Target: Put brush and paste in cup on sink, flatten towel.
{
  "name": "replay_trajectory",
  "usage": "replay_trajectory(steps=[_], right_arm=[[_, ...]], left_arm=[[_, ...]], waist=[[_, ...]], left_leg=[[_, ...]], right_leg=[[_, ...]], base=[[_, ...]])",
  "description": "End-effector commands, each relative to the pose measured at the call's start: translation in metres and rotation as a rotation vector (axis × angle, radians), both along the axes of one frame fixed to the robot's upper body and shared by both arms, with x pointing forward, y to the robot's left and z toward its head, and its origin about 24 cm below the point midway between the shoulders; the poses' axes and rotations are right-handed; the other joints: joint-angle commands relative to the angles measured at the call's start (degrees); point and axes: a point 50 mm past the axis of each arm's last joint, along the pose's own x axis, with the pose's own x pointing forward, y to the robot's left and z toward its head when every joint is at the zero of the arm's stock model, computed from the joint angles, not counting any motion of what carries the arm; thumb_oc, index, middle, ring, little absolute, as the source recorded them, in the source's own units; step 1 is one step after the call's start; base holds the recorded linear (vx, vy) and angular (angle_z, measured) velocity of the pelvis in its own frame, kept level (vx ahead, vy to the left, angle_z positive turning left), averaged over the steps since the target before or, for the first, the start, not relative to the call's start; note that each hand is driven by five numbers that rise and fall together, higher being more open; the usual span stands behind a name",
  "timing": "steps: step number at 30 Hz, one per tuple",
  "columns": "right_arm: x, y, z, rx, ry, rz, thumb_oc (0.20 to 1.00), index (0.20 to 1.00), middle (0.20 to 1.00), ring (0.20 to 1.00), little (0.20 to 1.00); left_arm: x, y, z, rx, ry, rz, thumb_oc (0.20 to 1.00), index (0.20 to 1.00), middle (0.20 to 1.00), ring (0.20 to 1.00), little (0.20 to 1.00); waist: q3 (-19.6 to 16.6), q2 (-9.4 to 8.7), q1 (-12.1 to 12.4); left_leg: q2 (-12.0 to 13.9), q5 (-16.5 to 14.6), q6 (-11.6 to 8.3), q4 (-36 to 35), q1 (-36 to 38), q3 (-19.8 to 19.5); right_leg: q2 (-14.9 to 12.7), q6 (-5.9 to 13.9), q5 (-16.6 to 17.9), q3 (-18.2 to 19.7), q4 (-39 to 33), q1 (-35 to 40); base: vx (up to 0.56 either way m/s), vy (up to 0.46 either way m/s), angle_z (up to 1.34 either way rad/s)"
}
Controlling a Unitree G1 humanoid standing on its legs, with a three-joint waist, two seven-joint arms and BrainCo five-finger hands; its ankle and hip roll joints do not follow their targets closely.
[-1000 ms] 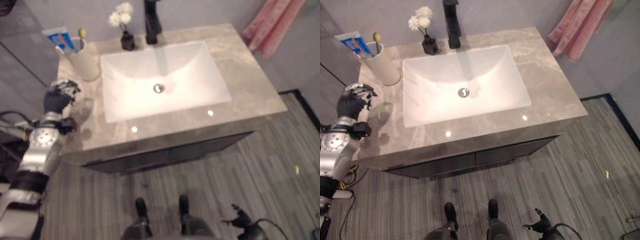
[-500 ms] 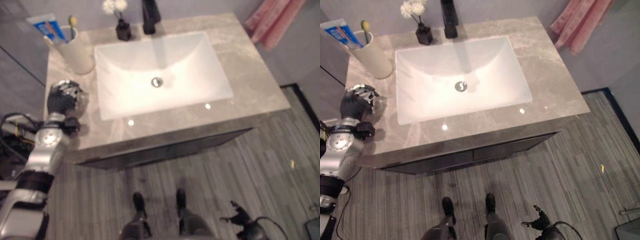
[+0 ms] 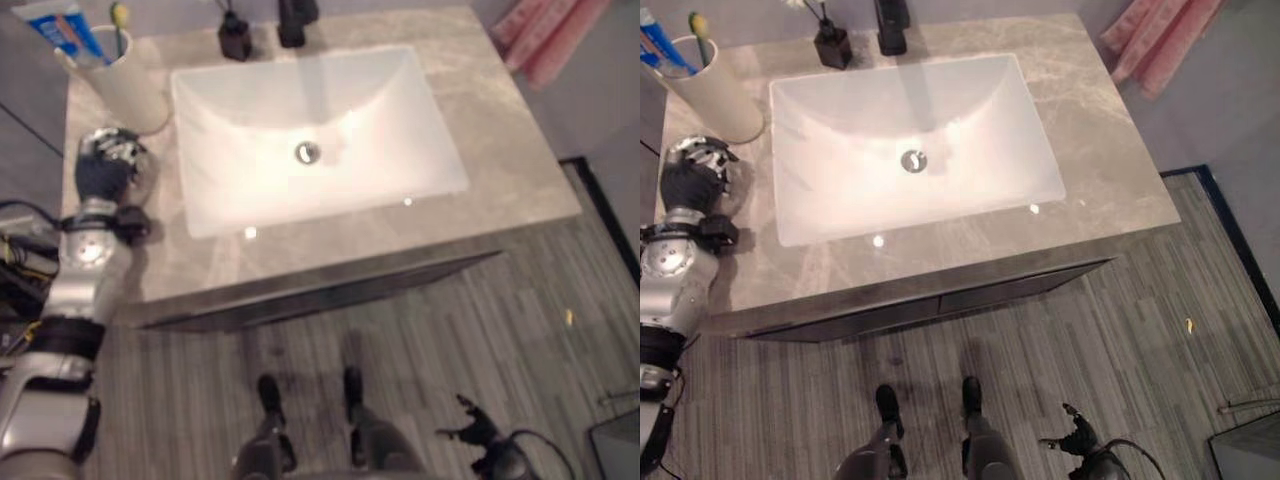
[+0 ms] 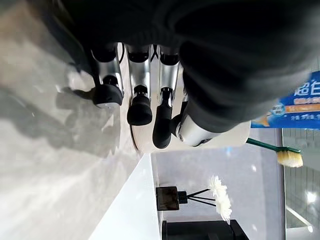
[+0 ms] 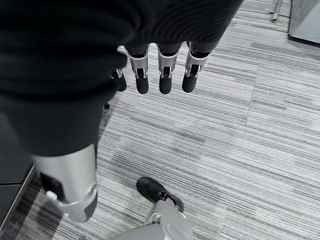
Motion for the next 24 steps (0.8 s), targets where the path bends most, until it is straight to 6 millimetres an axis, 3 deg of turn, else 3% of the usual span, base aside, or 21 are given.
replay_trajectory(steps=[1,17,24], right_arm=[[-0.005,-0.015,0.004,-0.032,0.006,-0.022,1.0,1.0,1.0,1.0,1.0],[0.008,-0.014,0.017,-0.035,-0.049,0.088,1.0,1.0,1.0,1.0,1.0],[0.003,-0.027,0.019,-0.041,-0.062,-0.014,1.0,1.0,1.0,1.0,1.0]], left_arm=[[-0.002,0.017,0.039,0.022,-0.138,0.082,0.2,0.2,0.2,0.2,0.2],[0.005,0.021,0.075,0.046,-0.197,0.119,0.2,0.2,0.2,0.2,0.2],[0.008,0.021,0.098,0.064,-0.234,0.141,0.2,0.2,0.2,0.2,0.2]], waist=[[-0.8,-0.58,-0.6],[-0.4,-0.77,-0.9],[0.1,-1.1,-1.5]], left_leg=[[2.1,-4.9,-0.81,0.7,2.0,-4.3],[2.0,-5.2,-0.94,0.7,1.7,-4.0],[2.1,-5.0,-0.99,0.7,0.9,-4.1]], right_leg=[[-2.6,3.08,0.1,-2.0,0.3,-0.4],[-2.9,3.6,0.0,-2.0,0.3,-1.1],[-2.7,3.77,0.3,-1.6,0.3,-2.0]], base=[[0.0,0.0,0.0],[0.03,0.007,-0.03],[0.01,0.001,-0.01]])
